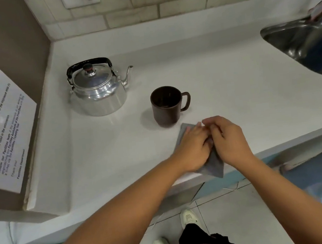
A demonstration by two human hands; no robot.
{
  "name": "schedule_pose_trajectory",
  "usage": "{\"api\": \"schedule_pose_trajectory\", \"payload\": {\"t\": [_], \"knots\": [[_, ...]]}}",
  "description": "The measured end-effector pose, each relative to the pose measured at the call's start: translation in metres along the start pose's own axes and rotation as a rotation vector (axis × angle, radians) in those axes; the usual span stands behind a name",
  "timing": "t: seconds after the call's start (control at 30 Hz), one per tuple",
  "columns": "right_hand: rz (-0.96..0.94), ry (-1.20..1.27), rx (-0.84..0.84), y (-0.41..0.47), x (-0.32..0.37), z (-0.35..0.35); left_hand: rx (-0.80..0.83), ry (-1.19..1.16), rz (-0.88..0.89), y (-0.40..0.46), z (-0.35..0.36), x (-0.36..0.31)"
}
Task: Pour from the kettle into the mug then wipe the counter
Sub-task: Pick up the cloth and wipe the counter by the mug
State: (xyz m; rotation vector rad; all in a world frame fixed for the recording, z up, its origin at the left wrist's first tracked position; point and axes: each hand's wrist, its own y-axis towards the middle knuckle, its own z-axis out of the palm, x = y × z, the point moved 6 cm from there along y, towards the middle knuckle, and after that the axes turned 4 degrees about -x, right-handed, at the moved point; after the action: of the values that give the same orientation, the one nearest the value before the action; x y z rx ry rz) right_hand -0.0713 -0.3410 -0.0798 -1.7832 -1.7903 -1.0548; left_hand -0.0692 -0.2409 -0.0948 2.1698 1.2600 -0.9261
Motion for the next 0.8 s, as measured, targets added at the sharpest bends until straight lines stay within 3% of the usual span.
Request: {"api": "schedule_pose_trajectory", "payload": {"t": [0.07,0.17,0.23,0.33,0.43,0.53,0.63,0.77,0.8], "knots": [[0.013,0.033,0.049,-0.009,0.006,0.008,-0.121,-0.199,-0.075,-0.002,-0.018,0.005],[-0.035,-0.033,0.210,-0.026,0.007,0.028,-0.282,-0.228,-0.137,-0.031,-0.047,0.030],[-0.143,-0.234,0.323,-0.034,0.000,0.039,-0.413,-0.138,-0.145,-0.051,-0.071,0.048],[-0.216,-0.501,0.394,-0.016,-0.026,0.038,-0.587,0.190,-0.150,-0.063,-0.103,0.075],[-0.085,-0.664,0.374,0.050,-0.062,0.023,-0.452,0.411,-0.319,-0.063,-0.097,0.102],[-0.046,-0.730,0.392,0.125,-0.075,0.024,-0.401,0.498,-0.352,-0.059,-0.087,0.113],[-0.208,-0.697,0.478,0.161,-0.060,0.055,-0.398,0.526,-0.358,-0.058,-0.087,0.116],[-0.605,-0.618,0.711,0.155,-0.036,0.086,-0.380,0.562,-0.374,-0.059,-0.085,0.119],[-0.619,-0.606,0.711,0.157,-0.038,0.085,-0.378,0.567,-0.379,-0.059,-0.085,0.119]]}}
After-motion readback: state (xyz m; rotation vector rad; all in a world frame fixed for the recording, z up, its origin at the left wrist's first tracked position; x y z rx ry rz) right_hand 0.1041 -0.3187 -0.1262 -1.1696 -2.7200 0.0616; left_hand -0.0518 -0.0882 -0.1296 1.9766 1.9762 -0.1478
